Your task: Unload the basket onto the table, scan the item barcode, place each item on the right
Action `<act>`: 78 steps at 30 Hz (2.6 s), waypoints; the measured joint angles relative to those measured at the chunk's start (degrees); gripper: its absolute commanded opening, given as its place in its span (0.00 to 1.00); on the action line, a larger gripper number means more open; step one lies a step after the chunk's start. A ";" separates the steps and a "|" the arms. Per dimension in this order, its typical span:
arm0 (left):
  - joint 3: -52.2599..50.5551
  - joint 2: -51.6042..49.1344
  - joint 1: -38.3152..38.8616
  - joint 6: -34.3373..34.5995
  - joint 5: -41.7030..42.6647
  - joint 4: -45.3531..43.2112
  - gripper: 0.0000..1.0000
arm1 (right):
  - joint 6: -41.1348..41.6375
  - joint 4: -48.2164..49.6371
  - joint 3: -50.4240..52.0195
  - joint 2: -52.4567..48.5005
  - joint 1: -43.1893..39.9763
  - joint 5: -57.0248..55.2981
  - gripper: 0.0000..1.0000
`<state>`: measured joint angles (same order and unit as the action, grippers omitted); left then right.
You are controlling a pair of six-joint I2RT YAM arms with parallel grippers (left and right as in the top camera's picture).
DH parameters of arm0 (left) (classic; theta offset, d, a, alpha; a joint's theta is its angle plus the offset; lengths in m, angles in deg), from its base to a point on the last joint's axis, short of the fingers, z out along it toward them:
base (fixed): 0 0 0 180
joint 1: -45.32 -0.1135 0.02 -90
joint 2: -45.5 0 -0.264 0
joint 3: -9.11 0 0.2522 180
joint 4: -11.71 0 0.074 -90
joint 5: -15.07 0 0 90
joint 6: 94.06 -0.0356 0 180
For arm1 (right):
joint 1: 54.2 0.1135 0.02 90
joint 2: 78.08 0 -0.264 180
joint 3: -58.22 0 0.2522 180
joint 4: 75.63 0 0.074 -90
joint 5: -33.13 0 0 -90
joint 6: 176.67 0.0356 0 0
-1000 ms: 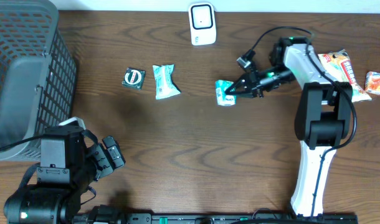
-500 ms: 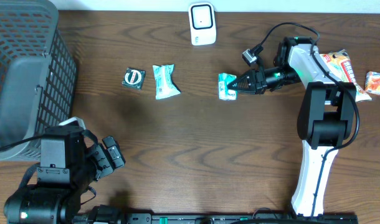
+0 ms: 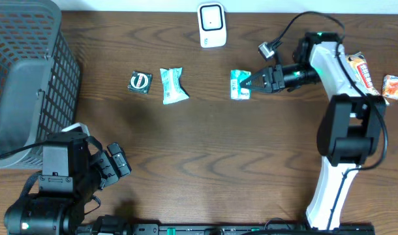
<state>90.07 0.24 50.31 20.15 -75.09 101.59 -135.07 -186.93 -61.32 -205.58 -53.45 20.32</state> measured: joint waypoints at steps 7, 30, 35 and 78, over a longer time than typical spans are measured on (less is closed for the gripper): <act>0.00 0.00 0.00 0.00 0.00 0.00 0.98 | -0.66 0.20 0.00 2.62 0.00 0.55 0.01; 0.00 0.00 0.00 0.00 0.00 0.00 0.98 | -0.70 1.38 0.00 2.62 0.13 4.52 0.01; 0.00 0.00 0.00 0.00 0.00 0.00 0.97 | -0.70 1.73 0.00 2.62 0.17 4.52 0.01; 0.00 0.00 0.00 0.00 0.00 0.00 0.98 | -0.70 2.03 0.00 2.62 0.28 4.42 0.01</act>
<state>90.07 0.24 50.31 20.15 -75.09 101.59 -135.77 -184.90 -61.32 -202.96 -53.16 24.73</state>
